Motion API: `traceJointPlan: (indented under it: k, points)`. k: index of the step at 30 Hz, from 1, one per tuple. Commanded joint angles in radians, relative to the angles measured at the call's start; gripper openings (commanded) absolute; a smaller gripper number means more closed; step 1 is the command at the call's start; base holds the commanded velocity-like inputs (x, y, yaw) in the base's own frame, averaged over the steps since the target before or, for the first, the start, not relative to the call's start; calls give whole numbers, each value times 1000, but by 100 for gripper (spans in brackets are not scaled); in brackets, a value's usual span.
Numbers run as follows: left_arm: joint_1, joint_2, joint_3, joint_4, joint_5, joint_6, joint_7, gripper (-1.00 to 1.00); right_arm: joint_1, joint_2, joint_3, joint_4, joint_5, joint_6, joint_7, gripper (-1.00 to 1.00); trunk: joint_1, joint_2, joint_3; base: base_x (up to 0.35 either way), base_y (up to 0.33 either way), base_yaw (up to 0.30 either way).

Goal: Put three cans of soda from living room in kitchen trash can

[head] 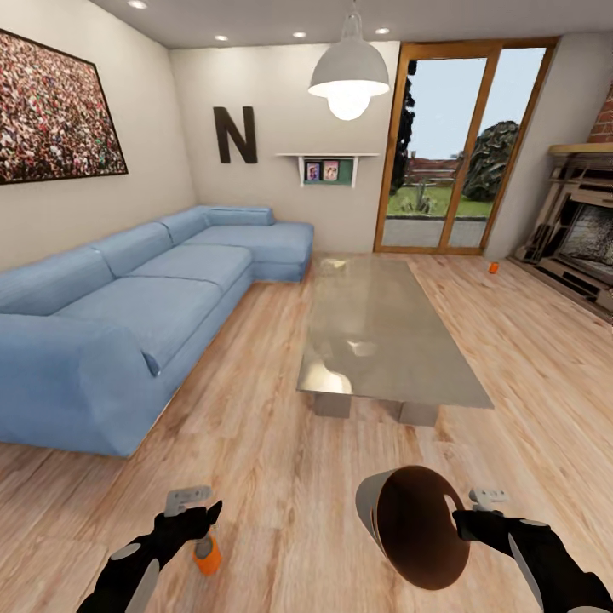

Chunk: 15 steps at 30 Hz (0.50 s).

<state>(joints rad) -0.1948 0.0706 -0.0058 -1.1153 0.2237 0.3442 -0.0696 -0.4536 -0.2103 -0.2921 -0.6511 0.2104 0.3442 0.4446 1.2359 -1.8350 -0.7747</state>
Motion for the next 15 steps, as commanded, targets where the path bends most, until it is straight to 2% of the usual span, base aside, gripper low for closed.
traceJointPlan:
  k: [1,15]
  points:
    - [0,0,0,0,0,0,0,100,0,0,-1,-1,-12,2,5,-100,0,0,0,203,272,-105]
    - [0,-1,-6,2,-2,29,-1,100,0,1,1,2,-12,2,5,-100,0,0,0,176,265,-145]
